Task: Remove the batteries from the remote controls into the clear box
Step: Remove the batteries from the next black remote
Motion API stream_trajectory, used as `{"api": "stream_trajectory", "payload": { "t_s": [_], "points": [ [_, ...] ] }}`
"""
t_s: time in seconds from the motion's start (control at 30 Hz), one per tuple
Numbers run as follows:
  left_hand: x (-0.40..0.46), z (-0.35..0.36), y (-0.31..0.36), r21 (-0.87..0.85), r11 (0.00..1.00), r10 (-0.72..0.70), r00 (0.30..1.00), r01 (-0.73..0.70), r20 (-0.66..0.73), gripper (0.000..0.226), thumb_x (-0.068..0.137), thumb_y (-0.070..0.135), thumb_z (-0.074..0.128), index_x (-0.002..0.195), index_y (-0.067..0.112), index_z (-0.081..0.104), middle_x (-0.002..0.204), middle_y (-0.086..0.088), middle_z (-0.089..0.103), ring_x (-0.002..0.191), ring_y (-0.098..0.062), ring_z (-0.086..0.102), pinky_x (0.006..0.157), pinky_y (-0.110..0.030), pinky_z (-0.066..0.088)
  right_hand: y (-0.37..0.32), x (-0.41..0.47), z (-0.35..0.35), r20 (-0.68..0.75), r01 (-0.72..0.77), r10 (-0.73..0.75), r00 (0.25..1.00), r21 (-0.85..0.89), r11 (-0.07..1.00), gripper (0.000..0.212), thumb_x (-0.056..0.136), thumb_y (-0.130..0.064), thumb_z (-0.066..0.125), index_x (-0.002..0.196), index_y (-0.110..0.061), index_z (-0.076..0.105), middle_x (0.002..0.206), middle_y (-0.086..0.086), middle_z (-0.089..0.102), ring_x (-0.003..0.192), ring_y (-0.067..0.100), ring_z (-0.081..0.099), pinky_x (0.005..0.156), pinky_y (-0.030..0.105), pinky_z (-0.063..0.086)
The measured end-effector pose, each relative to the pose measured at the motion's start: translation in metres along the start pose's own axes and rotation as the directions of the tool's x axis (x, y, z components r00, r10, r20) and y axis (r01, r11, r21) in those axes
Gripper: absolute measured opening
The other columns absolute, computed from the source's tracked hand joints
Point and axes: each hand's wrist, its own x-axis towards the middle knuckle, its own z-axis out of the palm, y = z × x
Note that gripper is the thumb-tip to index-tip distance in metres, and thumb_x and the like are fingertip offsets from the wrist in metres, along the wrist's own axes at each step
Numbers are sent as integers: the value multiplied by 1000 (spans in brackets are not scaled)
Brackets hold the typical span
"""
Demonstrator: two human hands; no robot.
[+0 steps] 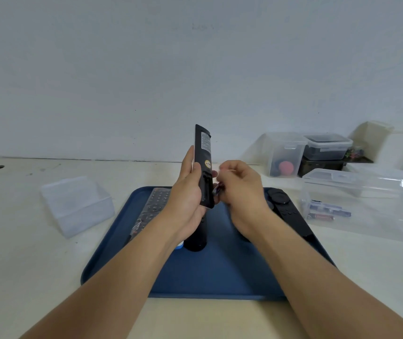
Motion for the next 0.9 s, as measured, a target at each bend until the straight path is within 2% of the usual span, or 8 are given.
{"api": "stream_trajectory", "payload": {
  "t_s": [0.03, 0.1, 0.17, 0.27, 0.47, 0.6, 0.77, 0.9],
  "points": [
    [0, 0, 1, -21, 1000, -11, 1000, 11, -2, 43, 112, 28, 29, 149, 48, 40, 105, -2, 69, 77, -17, 61, 58, -27, 50, -6, 4, -5, -16, -165, 174, 985, 249, 954, 18, 88, 4, 46, 79, -9, 53, 67, 6, 43, 43, 12, 34, 36, 21, 29],
    [-1, 1, 1, -63, 997, -34, 999, 33, -4, 41, 112, 29, 30, 147, 46, 44, 100, -10, 64, 66, -16, 56, 52, -27, 47, -16, 14, -20, 91, -378, 422, 902, 639, 670, 20, 89, 2, 35, 86, -5, 54, 71, 6, 39, 47, 9, 26, 32, 18, 24],
    [-1, 2, -1, -91, 994, -57, 998, 58, 11, 40, 112, 29, 31, 146, 45, 46, 99, -12, 64, 62, -16, 56, 51, -27, 47, -23, 18, -36, 146, -422, 489, 860, 742, 522, 24, 90, 1, 32, 91, -3, 55, 76, 6, 39, 54, 9, 26, 33, 16, 27],
    [-3, 5, -5, -107, 990, -90, 995, 93, 30, 40, 112, 29, 31, 145, 45, 47, 100, -13, 64, 62, -17, 56, 51, -27, 46, -25, 20, -48, 116, -399, 518, 848, 782, 479, 20, 92, 4, 37, 92, -3, 56, 76, 7, 42, 56, 9, 34, 34, 15, 33],
    [-11, 14, -2, -90, 987, -132, 990, 137, 53, 41, 112, 30, 30, 145, 47, 45, 99, -12, 63, 67, -18, 53, 54, -28, 45, -45, 12, -63, -18, -304, 522, 853, 796, 523, 13, 98, -11, 44, 102, -6, 56, 96, 8, 52, 64, 12, 51, 36, 15, 43],
    [-16, 18, -3, -64, 986, -149, 985, 155, 92, 41, 112, 30, 29, 144, 49, 47, 103, -14, 62, 69, -18, 53, 55, -29, 44, -64, -6, -92, -79, -318, 505, 859, 691, 649, 20, 98, -21, 46, 84, -10, 55, 83, 7, 52, 57, 9, 44, 33, 12, 34],
    [-18, 19, -4, -68, 982, -162, 976, 174, 147, 40, 112, 30, 31, 138, 51, 52, 102, -13, 64, 69, -19, 54, 54, -29, 46, -82, -21, -137, -316, -248, 521, 793, 613, 750, 41, 102, -44, 37, 98, -8, 55, 88, 7, 50, 54, 9, 29, 34, 13, 23],
    [-19, 21, -8, -70, 981, -166, 971, 180, 169, 40, 111, 29, 33, 137, 53, 54, 94, -10, 69, 69, -19, 55, 53, -29, 47, -99, -27, -159, -459, -158, 528, 715, 630, 761, 42, 100, -45, 41, 94, -6, 53, 84, 7, 46, 54, 14, 31, 43, 19, 28]
  ]
}}
